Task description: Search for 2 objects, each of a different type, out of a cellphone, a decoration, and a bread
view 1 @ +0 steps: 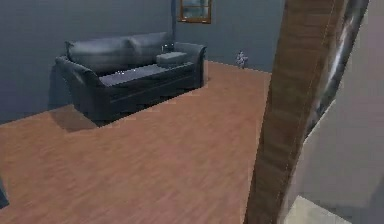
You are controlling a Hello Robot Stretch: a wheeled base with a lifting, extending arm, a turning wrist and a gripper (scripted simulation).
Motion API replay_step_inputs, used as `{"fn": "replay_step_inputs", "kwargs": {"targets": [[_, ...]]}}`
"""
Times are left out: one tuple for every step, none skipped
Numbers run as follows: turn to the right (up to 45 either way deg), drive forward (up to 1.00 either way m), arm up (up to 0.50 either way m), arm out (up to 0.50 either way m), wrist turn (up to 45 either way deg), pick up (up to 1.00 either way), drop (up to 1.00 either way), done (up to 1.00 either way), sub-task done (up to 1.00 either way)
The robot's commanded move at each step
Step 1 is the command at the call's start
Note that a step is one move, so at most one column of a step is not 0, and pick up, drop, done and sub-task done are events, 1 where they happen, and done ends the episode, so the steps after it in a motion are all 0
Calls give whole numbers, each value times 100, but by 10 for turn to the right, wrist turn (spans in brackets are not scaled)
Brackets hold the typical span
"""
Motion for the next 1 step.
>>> {"fn": "replay_step_inputs", "kwargs": {"targets": [[-60,0,0,0,0,0,0,0,0]]}}
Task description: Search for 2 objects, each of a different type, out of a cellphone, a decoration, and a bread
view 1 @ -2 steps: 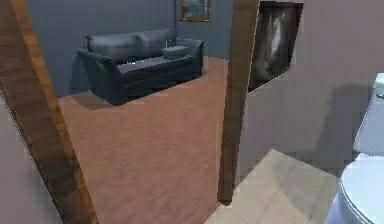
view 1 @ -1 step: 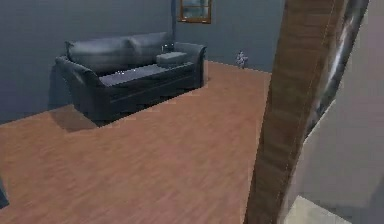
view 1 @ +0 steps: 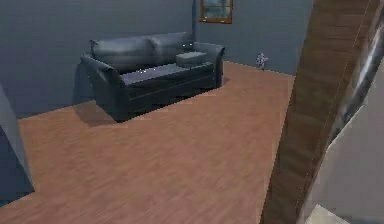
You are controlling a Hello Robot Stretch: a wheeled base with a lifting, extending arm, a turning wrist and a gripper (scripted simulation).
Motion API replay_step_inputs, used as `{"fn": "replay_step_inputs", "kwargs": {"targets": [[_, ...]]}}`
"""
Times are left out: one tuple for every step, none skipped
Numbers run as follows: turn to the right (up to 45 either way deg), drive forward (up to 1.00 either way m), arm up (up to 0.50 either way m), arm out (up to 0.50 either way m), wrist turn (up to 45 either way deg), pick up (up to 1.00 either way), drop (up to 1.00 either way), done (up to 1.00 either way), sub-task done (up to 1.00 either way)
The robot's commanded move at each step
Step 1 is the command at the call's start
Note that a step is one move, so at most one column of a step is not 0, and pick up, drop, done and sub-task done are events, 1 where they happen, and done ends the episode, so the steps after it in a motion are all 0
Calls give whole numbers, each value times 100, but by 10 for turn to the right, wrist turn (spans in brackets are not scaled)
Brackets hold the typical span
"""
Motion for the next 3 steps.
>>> {"fn": "replay_step_inputs", "kwargs": {"targets": [[0,40,0,0,0,0,0,0,0],[-150,0,0,0,0,0,0,0,0],[0,30,0,0,0,0,0,0,0]]}}
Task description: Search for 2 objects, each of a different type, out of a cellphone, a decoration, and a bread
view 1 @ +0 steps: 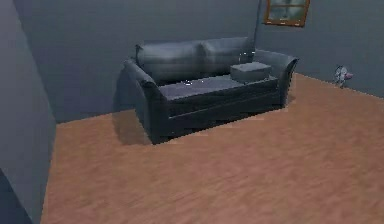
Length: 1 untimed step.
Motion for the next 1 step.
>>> {"fn": "replay_step_inputs", "kwargs": {"targets": [[390,0,0,0,0,0,0,0,0]]}}
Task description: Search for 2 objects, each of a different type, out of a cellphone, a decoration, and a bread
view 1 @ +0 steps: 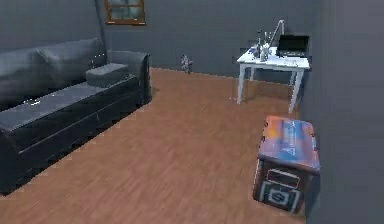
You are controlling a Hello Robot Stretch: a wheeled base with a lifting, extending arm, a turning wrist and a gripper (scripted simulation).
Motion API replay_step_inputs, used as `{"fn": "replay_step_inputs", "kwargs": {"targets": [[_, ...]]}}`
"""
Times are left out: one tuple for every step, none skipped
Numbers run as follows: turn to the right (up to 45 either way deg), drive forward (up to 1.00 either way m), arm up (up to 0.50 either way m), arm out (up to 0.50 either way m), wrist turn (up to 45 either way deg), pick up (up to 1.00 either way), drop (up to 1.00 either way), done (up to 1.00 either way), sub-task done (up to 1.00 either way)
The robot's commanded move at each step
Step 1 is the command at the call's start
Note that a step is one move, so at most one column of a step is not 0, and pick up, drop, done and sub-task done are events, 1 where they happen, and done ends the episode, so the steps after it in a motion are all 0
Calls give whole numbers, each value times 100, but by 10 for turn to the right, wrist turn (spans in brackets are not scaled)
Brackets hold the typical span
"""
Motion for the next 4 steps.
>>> {"fn": "replay_step_inputs", "kwargs": {"targets": [[0,100,0,0,0,0,0,0,0],[0,100,0,0,0,0,0,0,0],[30,0,0,0,0,0,0,0,0],[0,100,0,0,0,0,0,0,0]]}}
